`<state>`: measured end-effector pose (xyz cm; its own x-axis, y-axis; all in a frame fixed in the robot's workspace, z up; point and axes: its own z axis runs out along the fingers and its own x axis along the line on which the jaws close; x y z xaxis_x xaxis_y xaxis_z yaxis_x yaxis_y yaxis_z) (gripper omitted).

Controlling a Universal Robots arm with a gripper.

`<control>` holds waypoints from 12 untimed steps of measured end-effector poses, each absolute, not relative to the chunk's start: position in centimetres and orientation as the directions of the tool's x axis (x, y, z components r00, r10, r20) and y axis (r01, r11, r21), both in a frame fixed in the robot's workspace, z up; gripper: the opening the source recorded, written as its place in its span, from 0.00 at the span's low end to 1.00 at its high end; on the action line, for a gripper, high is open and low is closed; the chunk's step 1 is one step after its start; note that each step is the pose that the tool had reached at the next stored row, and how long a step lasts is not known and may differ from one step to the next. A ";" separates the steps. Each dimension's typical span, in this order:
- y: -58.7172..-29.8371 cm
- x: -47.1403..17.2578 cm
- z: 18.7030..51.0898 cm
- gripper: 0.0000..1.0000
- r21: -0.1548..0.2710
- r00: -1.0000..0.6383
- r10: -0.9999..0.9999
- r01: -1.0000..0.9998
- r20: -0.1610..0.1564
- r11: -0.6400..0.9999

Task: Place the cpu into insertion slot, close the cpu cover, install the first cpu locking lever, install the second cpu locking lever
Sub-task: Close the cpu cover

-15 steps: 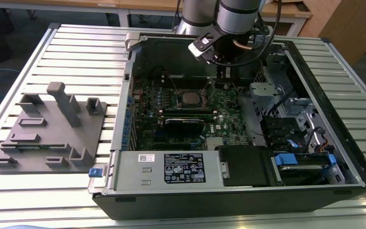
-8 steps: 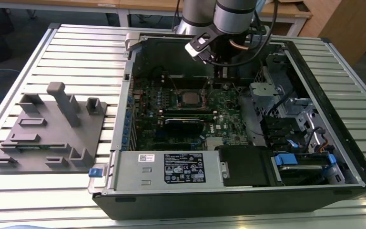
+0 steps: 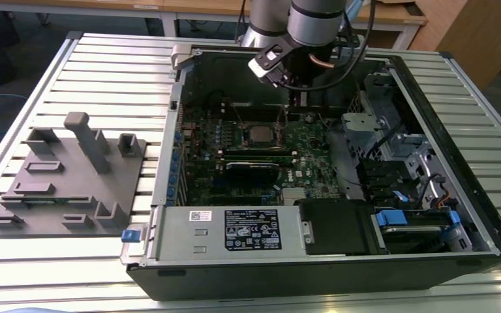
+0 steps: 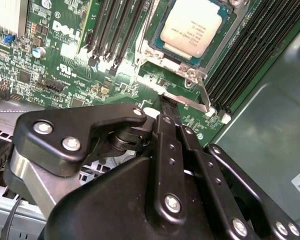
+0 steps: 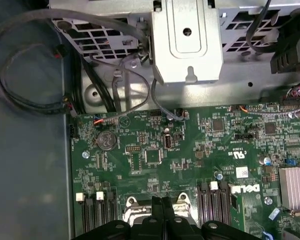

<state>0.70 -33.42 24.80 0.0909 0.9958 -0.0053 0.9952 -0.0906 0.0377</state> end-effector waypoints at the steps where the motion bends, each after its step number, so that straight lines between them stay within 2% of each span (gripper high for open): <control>1: -33.4 0.6 24.8 0.10 0.038 0.091 0.996 0.995 -0.005 -0.091; 12: -33.4 -0.1 24.8 0.10 0.038 0.091 0.996 0.995 -0.005 -0.091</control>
<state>-0.14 -33.42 24.79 0.0909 0.9958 -0.0054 0.9951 -0.0907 0.0382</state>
